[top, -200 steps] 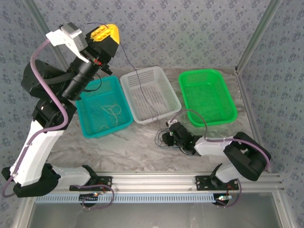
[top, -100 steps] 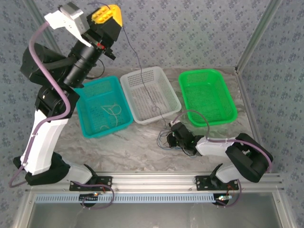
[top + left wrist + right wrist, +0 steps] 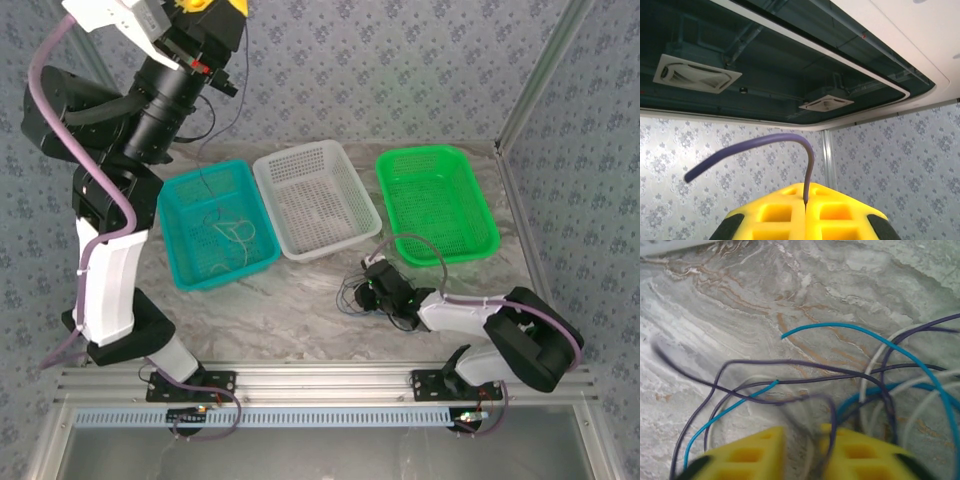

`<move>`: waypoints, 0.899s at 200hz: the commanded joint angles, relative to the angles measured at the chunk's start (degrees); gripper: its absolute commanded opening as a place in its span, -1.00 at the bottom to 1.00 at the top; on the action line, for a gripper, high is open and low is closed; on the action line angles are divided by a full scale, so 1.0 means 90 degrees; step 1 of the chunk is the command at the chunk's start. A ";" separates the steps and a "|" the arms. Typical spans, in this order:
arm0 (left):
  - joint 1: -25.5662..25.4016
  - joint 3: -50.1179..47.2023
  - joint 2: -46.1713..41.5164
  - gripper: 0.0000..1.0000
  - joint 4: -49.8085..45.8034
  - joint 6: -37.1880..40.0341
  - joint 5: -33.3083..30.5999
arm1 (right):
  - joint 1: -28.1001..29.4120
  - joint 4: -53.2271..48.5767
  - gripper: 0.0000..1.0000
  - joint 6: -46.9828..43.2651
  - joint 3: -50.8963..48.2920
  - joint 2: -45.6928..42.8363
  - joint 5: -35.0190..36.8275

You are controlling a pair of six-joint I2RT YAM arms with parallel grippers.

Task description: Untangle the cables

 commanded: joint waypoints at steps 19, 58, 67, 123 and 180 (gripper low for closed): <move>0.0051 0.0139 0.0071 -1.00 -0.0309 0.0048 0.0081 | 0.0015 -0.0669 0.58 -0.0234 0.0234 -0.1040 -0.0014; 0.0045 0.0064 0.0090 -1.00 -0.0453 0.0048 0.0016 | -0.0127 -0.1547 0.78 -0.0629 0.0665 -0.2418 -0.0155; 0.0045 0.0028 0.0090 -1.00 -0.0441 0.0029 0.0034 | -0.0157 -0.1765 0.78 -0.0783 0.0786 -0.2680 -0.0251; 0.0046 -0.0027 0.0158 -1.00 -0.0380 -0.0156 0.0193 | -0.0371 -0.2648 0.83 -0.1466 0.1551 -0.3122 -0.0333; 0.0050 -0.0077 0.0188 -1.00 -0.0400 -0.0410 0.0324 | -0.0612 -0.1963 0.85 -0.1869 0.2395 -0.2610 -0.0830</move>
